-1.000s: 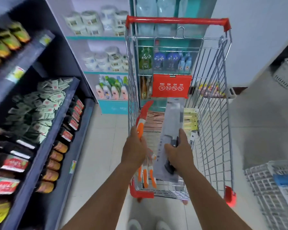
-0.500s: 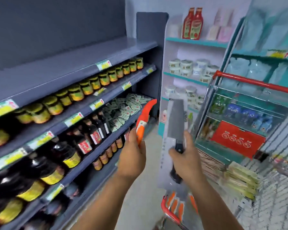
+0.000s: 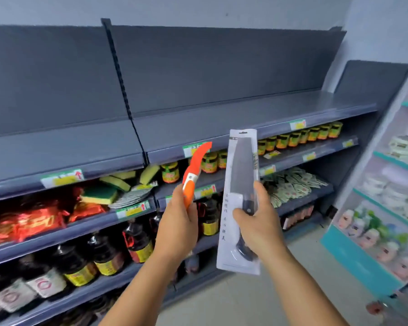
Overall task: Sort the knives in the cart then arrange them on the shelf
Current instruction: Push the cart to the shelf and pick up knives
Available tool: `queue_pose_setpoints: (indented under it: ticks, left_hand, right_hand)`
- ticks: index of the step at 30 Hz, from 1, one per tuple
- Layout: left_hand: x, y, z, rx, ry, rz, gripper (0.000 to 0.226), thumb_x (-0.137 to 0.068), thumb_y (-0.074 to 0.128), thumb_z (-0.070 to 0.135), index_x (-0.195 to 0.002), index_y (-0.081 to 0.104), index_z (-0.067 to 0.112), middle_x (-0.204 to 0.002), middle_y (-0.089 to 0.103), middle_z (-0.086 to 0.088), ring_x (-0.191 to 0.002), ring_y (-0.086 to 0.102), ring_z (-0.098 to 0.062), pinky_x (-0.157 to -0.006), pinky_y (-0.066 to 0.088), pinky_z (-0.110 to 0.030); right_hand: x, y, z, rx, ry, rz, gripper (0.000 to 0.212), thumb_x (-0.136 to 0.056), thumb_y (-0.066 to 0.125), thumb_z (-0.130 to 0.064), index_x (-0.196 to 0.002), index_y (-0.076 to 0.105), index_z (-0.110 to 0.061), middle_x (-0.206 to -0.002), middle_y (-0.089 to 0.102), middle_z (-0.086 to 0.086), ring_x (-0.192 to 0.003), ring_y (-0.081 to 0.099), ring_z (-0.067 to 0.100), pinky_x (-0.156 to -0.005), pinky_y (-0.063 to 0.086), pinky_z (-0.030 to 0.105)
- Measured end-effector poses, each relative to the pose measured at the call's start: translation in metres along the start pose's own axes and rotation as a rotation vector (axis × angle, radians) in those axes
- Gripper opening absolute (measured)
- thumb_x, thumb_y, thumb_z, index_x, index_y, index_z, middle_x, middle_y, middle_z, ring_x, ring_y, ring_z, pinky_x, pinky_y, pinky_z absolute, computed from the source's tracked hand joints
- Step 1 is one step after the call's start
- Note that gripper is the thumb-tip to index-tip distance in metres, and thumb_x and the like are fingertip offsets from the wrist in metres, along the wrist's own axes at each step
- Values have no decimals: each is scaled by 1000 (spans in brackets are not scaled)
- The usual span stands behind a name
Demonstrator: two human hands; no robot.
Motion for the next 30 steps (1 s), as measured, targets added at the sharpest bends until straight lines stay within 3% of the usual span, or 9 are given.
queue_pose_setpoints:
  ticks: [3, 6, 10, 14, 18, 20, 24, 27, 30]
  left_hand:
    - [-19, -65, -47, -12, -34, 62, 16, -99, 40, 24, -114, 39, 20, -79, 53, 0, -60, 48, -18, -47, 26, -28]
    - [-36, -125, -88, -40, -39, 133, 11, -98, 41, 19, -109, 39, 21, -78, 53, 0, -61, 48, -21, -46, 27, -25]
    - [-47, -194, -139, -80, -105, 194, 14, -98, 41, 20, -112, 40, 21, -78, 54, 2, -61, 50, -14, -47, 31, -28]
    - [-51, -253, -178, -103, -159, 277, 16, -99, 40, 22, -115, 40, 26, -77, 56, 4, -60, 50, -10, -47, 29, -22]
    - [-57, -304, -214, -155, -243, 375, 11, -99, 40, 25, -109, 42, 22, -84, 56, 1, -63, 50, -10, -48, 28, -22]
    - [-61, -325, -229, -171, -275, 418, 11, -98, 39, 24, -108, 42, 21, -87, 56, -1, -67, 52, -17, -50, 29, -26]
    - [-72, -363, -249, -222, -312, 494, 16, -98, 40, 25, -113, 42, 23, -91, 56, 0, -73, 53, -18, -55, 30, -28]
    - [-83, -389, -262, -246, -351, 528, 8, -98, 39, 24, -106, 41, 25, -86, 54, 1, -66, 50, -12, -51, 29, -25]
    - [-95, -410, -275, -256, -412, 545, 5, -99, 38, 24, -103, 41, 24, -83, 53, 2, -64, 48, -11, -50, 30, -26]
  right_hand:
    - [1, 76, -40, -28, -42, -85, 76, -85, 59, -18, -148, 21, -40, -140, 43, -8, -116, 53, 20, -95, 47, 38]
    - [5, 145, -77, -30, -84, -156, 76, -84, 59, -19, -147, 22, -40, -134, 49, -7, -110, 57, 22, -92, 49, 41]
    - [13, 226, -120, -62, -149, -236, 75, -81, 61, -21, -146, 26, -39, -141, 44, -9, -119, 52, 18, -98, 46, 43]
    - [21, 296, -158, -79, -176, -333, 74, -82, 62, -20, -146, 29, -37, -136, 47, -9, -112, 53, 16, -96, 46, 38]
    - [26, 367, -191, -35, -250, -456, 84, -59, 56, -46, -139, 33, -41, -132, 54, -8, -114, 58, 18, -97, 48, 45]
    - [22, 403, -205, -13, -295, -514, 87, -52, 50, -50, -137, 37, -36, -126, 58, -6, -111, 60, 18, -95, 49, 45]
    - [20, 465, -238, 24, -358, -633, 83, -56, 52, -44, -137, 39, -32, -122, 59, -4, -105, 61, 19, -91, 52, 43]
    - [19, 509, -259, 22, -378, -723, 74, -65, 55, -30, -137, 41, -29, -119, 61, -3, -100, 63, 19, -88, 53, 39]
    - [17, 551, -276, 24, -376, -796, 69, -64, 55, -30, -133, 45, -26, -116, 62, -1, -98, 63, 20, -85, 55, 42]
Point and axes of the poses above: each hand's wrist, its own x-axis away from the middle knuckle, its own y-axis out of the palm, z = x × y, the point moved 7 cm from there along -x, towards the middle knuckle
